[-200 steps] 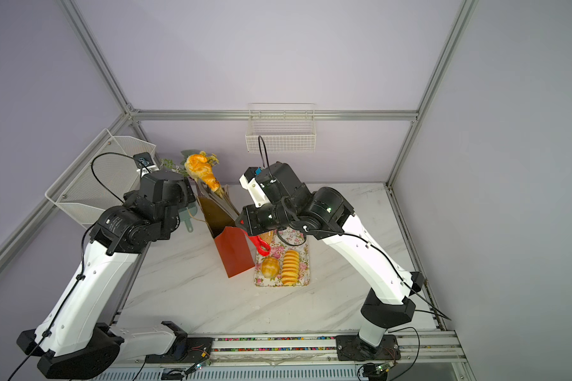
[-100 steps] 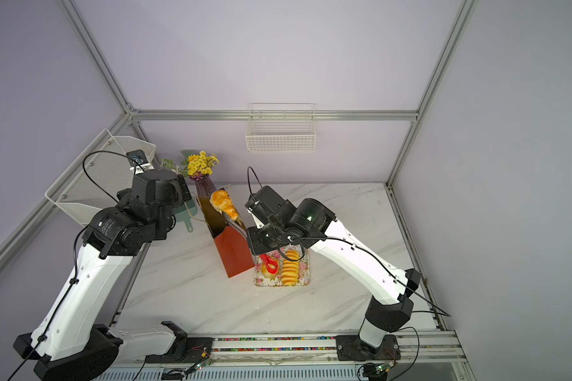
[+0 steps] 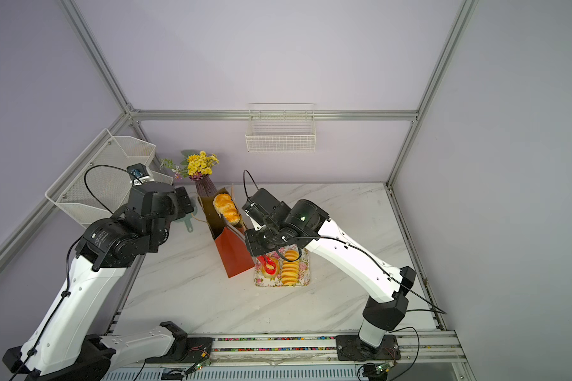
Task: Pack bread into a paper bag
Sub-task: Place the fake bread in the paper bag.
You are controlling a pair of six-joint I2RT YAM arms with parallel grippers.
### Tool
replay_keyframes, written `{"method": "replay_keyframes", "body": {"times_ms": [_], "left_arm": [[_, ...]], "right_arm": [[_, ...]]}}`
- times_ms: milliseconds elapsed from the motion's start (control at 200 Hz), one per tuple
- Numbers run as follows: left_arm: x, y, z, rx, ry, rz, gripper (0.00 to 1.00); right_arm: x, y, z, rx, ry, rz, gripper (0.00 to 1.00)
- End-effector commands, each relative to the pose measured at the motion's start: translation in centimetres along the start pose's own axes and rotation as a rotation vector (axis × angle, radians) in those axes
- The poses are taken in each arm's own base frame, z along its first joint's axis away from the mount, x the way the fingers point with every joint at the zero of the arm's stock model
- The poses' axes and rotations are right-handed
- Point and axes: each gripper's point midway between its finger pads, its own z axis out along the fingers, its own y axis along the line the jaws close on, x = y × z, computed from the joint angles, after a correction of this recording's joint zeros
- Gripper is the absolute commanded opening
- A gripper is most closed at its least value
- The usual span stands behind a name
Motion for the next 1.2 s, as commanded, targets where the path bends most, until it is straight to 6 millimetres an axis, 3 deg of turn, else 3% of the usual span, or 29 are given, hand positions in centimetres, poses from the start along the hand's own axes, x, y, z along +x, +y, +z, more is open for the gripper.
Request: {"method": "replay_keyframes", "body": {"times_ms": [0,305,555,1195], "left_arm": [[-0.1,0.3,-0.6,0.021,-0.004,-0.041,1.00],[0.2,0.5,-0.6,0.020,-0.002,-0.035,1.00],[0.4,1.2,-0.8,0.006,-0.009,-0.044,1.00],[0.4,-0.2,0.3,0.001,-0.002,-0.010,1.00]], "right_arm": [[-1.4,1.2,-0.6,-0.043,-0.067,-0.036,0.34],[-3.3,2.2,-1.5,-0.065,-0.134,-0.075,0.37],[-3.7,2.1,-1.7,-0.046,-0.141,-0.093,0.36],[-3.9,1.9,-2.5,-0.032,-0.172,-0.115,0.41]]}}
